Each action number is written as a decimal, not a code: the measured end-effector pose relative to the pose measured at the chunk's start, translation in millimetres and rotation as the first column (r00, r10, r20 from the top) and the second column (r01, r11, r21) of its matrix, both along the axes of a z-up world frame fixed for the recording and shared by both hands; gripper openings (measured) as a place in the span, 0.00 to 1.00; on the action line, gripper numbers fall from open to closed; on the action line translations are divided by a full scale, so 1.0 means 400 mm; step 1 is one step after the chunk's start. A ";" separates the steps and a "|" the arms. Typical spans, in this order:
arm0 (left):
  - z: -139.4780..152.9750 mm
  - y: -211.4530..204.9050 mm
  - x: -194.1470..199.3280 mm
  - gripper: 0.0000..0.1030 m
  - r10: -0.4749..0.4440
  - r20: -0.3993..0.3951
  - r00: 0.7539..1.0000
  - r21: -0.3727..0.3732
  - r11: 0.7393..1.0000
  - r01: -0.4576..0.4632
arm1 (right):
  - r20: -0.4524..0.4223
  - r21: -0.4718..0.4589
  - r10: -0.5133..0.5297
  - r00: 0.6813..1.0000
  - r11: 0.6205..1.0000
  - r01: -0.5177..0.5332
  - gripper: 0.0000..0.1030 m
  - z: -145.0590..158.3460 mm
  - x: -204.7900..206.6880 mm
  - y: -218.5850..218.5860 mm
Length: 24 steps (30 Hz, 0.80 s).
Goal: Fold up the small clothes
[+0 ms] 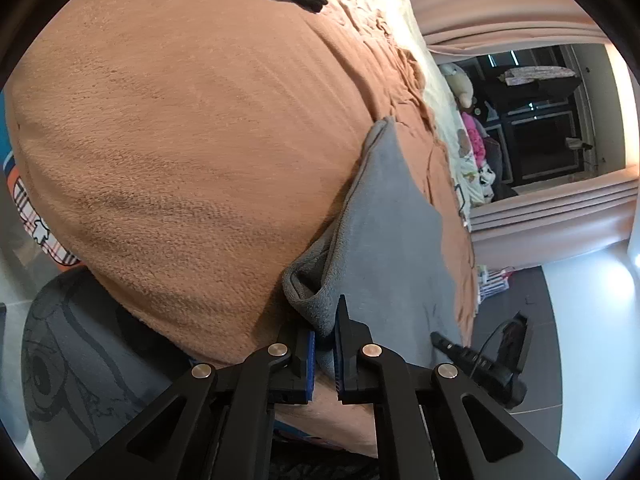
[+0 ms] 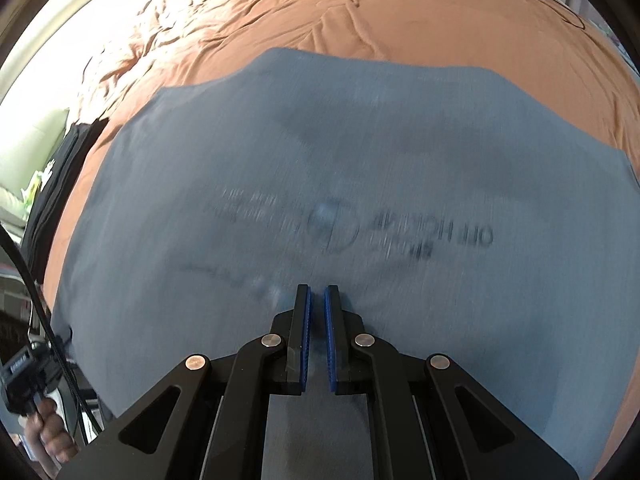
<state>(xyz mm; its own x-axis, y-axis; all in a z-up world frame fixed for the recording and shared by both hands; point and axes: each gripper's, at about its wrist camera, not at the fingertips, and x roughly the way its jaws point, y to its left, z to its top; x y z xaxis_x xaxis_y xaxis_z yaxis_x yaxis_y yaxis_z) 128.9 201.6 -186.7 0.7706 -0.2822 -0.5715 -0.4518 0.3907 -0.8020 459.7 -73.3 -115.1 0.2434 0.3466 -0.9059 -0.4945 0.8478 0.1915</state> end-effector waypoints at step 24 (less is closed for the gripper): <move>0.228 -0.068 0.105 0.05 -0.125 0.247 0.961 -0.065 0.987 0.145 | -0.008 0.080 0.077 0.997 0.994 -0.076 0.03 -0.003 -0.232 -0.082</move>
<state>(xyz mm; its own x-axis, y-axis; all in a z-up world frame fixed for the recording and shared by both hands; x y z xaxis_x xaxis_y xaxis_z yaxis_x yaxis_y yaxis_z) 170.8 174.3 -95.5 0.8342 -0.4312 -0.3438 -0.1881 0.3636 -0.9124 366.8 -106.1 -116.3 0.2033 0.4349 -0.8772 -0.5547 0.7894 0.2628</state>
